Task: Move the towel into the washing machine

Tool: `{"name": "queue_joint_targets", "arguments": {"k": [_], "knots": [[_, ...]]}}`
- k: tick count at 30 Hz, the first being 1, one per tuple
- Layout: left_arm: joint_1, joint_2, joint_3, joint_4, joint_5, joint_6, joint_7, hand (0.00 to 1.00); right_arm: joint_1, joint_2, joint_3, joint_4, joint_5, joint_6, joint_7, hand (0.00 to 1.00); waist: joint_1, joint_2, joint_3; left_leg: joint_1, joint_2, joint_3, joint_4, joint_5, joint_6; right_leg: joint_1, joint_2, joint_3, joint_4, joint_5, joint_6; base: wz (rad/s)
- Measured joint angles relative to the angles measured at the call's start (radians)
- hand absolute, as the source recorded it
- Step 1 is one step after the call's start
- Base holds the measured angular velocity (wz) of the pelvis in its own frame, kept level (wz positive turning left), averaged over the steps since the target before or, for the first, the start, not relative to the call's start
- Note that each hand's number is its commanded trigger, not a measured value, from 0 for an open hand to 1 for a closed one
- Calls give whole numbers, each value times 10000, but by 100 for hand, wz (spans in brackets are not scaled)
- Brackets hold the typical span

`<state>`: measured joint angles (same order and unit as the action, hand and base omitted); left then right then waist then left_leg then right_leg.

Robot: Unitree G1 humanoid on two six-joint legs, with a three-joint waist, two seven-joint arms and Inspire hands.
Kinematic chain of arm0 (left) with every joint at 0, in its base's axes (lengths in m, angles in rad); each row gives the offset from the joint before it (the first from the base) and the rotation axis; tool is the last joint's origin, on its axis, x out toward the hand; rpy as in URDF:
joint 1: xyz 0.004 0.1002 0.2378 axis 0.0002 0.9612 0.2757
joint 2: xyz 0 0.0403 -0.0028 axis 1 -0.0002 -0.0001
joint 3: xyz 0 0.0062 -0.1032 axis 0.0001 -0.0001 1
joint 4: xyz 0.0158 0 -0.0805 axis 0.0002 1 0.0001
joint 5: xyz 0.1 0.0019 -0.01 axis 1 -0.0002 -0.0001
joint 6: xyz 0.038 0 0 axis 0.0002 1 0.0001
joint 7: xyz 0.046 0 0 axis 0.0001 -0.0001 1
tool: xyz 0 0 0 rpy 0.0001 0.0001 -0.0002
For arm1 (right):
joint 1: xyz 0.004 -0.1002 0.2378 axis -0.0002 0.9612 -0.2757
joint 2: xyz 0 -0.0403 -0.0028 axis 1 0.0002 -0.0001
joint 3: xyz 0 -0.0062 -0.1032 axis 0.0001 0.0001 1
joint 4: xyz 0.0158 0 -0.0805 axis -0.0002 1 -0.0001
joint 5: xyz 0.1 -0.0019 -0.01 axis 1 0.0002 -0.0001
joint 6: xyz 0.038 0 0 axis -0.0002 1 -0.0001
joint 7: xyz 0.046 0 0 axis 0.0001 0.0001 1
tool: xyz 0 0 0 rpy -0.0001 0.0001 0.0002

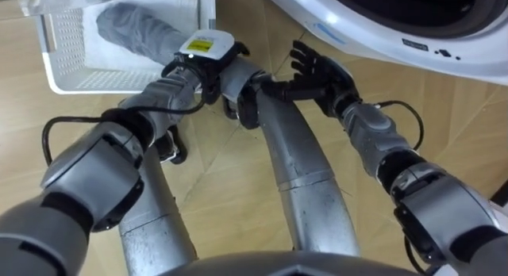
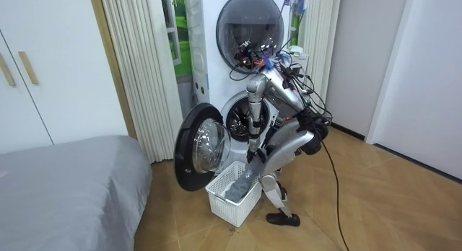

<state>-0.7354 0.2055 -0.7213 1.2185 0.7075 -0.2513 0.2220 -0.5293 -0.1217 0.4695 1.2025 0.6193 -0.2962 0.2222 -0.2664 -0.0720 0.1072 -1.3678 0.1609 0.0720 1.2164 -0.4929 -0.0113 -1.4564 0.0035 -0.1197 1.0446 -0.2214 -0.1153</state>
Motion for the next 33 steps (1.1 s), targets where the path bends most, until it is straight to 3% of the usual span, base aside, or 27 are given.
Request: {"name": "queue_joint_targets", "arguments": {"k": [5, 12, 15, 19, 22, 25, 28, 33], "knots": [[-33, 198, -103, -11, 130, 3, -118, 100, 3, 10, -5, -2, 17, 8, -12, 0, -8, -90, -10, -4, -24, 12, -90, 1, 4, 2, -36, 5, -61, 2, 3, 0], [117, 206, -315, -1, 442, 142, -165, 100, -3, 10, 15, 238, 192, 141, 34, 0, 26, -88, -15, 264, -39, 126, -344, 21, 18, 218, -73, 27, -228, -12, 24, 0], [311, 153, -324, -3, 459, 314, -355, 100, 26, 5, -11, 452, 22, 352, -14, 0, 72, -69, -26, 727, -46, 151, -538, 29, 32, 680, -67, 42, -401, -17, 45, 2], [464, -180, -402, 2, 513, 714, -683, 100, 188, -38, -30, 812, -146, 555, -35, 0, 93, 6, -53, 1669, -359, 236, -1255, 288, 61, 1514, -302, 129, -790, 3, 127, 19], [773, -559, -521, -3, 511, 991, -904, 100, 317, -35, -38, 1182, -324, 769, -156, 0, 254, 176, -125, 2551, -381, 316, -1791, 390, 78, 2374, -299, 138, -1236, 28, 172, 5], [1157, -742, -515, -30, 516, 1018, -1239, 100, 693, -43, -43, 1385, -297, 807, -161, 0, 300, 319, -178, 3571, -508, 371, -2519, 567, 47, 3328, -327, 194, -1778, 77, 233, 4], [1395, -816, -467, -140, 747, 994, -1315, 100, 1102, -78, -26, 1401, -277, 858, -170, 0, 495, 418, -198, 4477, -525, 469, -3131, 706, 34, 4185, -292, 225, -2304, 162, 260, -1], [1420, -822, 51, -296, 797, 883, -1203, 100, 1233, -145, -236, 1559, -585, 926, -236, 0, 588, 708, -148, 5516, -554, 424, -3692, 858, 74, 5338, -313, 93, -2931, 261, 340, 5]]}}
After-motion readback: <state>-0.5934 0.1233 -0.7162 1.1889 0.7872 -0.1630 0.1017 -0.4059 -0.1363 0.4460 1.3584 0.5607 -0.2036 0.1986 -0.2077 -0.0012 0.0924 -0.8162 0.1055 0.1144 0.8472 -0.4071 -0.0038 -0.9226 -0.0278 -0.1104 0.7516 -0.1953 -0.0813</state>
